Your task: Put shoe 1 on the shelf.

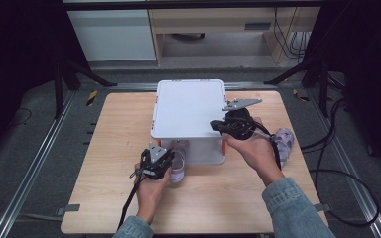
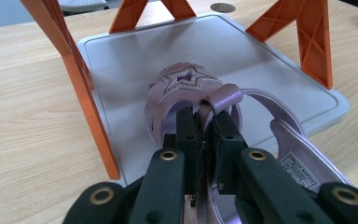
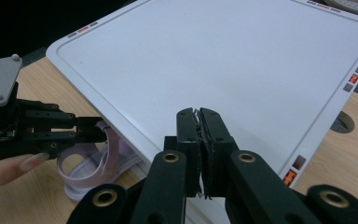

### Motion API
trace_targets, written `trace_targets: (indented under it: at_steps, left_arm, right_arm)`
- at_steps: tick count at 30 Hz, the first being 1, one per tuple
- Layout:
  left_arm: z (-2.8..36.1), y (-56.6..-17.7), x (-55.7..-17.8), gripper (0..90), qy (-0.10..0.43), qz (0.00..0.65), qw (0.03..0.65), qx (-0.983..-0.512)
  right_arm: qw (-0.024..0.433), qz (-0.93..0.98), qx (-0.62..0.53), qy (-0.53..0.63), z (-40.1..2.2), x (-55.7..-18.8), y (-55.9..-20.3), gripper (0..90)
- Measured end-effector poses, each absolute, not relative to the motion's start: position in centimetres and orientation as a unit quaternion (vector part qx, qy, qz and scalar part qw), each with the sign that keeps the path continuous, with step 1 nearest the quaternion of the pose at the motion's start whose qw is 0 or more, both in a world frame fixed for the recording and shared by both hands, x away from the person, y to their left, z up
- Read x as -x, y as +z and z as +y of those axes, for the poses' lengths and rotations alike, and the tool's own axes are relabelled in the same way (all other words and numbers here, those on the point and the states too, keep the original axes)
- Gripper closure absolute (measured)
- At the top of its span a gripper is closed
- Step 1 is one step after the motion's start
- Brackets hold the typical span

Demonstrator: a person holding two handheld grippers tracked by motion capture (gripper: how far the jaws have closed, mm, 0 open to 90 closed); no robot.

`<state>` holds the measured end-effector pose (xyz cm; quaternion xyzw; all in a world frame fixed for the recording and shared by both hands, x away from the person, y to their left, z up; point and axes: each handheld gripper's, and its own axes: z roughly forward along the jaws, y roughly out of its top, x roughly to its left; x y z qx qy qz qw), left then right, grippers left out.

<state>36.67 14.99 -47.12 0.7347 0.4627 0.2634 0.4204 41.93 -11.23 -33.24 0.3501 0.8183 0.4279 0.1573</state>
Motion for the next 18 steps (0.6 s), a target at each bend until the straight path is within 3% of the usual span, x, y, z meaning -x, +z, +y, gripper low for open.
trace_targets:
  at_steps: [18]
  left_arm:
    - [14.1,-47.8,-37.7,83.4,0.291,0.451,0.416,-0.734]
  right_arm:
    - [0.159,0.824,-0.349,0.417,-9.9,-43.5,-33.5,87.7]
